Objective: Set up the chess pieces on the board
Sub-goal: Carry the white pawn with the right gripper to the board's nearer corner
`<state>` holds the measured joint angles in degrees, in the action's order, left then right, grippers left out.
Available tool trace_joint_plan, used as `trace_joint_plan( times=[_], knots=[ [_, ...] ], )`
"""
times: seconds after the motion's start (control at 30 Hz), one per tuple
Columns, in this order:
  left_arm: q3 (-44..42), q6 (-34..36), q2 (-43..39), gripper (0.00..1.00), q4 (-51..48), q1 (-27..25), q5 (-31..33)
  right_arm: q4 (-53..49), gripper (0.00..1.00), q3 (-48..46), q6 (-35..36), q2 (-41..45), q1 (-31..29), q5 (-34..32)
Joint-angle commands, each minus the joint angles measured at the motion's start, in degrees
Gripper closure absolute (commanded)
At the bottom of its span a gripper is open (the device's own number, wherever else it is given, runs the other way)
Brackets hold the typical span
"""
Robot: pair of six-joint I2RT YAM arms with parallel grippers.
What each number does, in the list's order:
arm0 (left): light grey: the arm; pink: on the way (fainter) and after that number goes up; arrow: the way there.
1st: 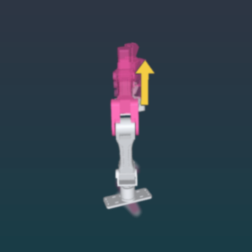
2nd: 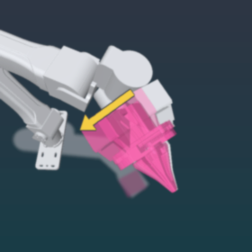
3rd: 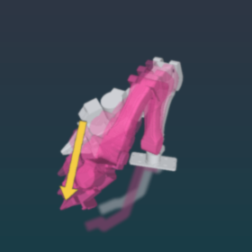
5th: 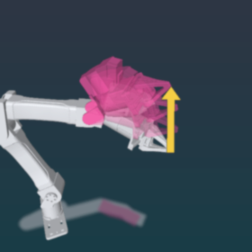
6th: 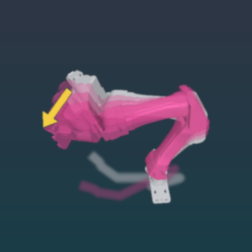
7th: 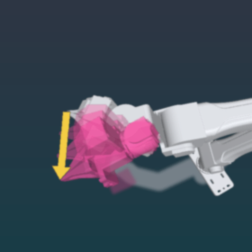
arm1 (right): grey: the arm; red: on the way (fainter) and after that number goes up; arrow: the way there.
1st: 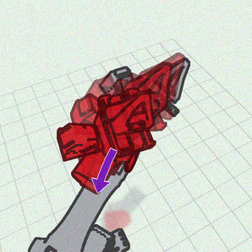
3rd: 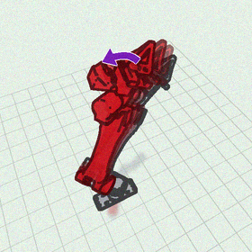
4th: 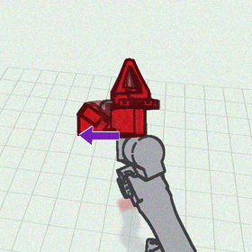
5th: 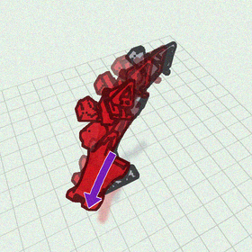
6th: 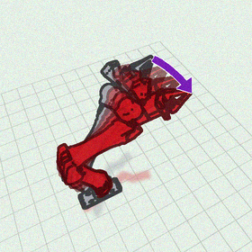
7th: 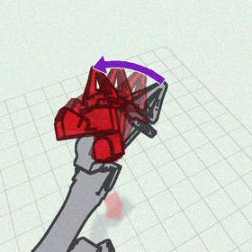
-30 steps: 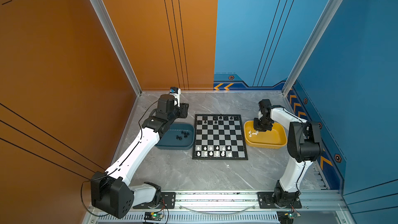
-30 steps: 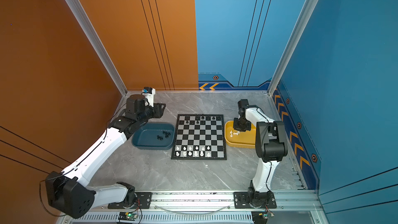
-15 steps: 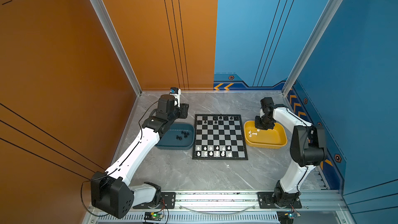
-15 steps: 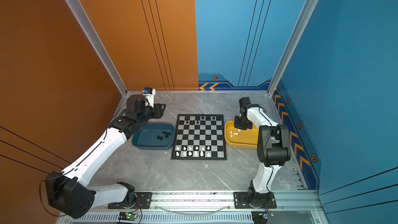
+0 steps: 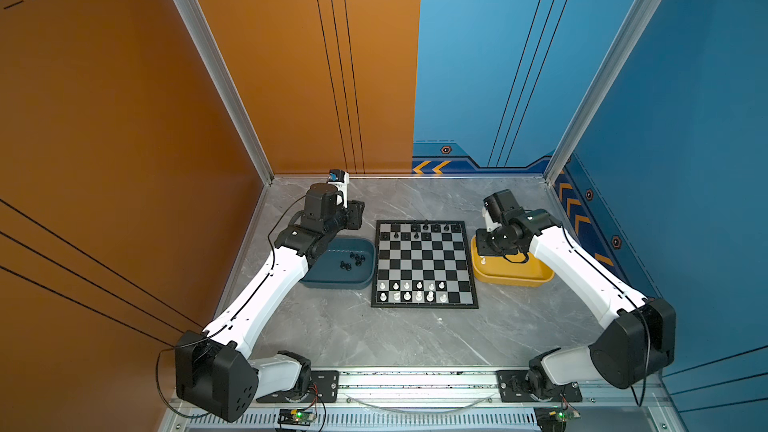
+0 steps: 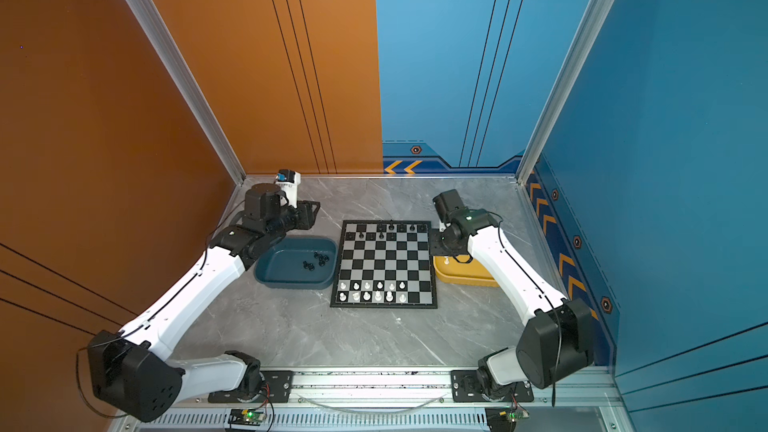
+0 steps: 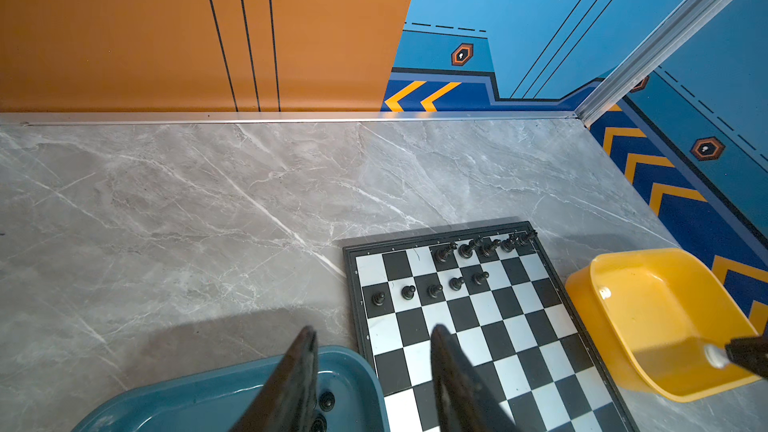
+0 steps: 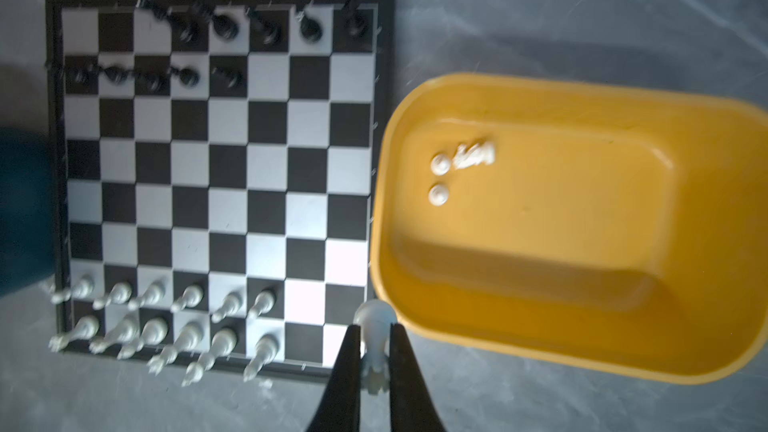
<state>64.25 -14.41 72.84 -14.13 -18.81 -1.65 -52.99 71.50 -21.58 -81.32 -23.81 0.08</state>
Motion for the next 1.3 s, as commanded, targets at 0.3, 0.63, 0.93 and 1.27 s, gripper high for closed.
trace_joint_plan(
  times=[0.3, 0.63, 0.93, 1.27],
  knots=[
    [-2.63, -0.26, -0.66, 0.54, 2.22, -1.12, -2.49, -0.52, 1.00, -14.44, -10.90, 4.96, -8.60, -2.19],
    [-2.45, -0.26, -0.77, 0.54, 1.83, -2.07, -2.13, 3.91, 1.00, -18.06, -11.02, 1.55, -9.39, -2.20],
    [-2.58, 0.00, -1.08, 0.54, 1.35, -2.29, -1.34, 7.18, 1.00, -17.67, -11.46, -2.84, -11.34, -0.72],
    [-2.90, 0.18, -1.62, 0.54, 1.03, -2.37, -0.68, 8.19, 1.00, -18.01, -11.70, -5.34, -12.00, -2.12]
  ],
)
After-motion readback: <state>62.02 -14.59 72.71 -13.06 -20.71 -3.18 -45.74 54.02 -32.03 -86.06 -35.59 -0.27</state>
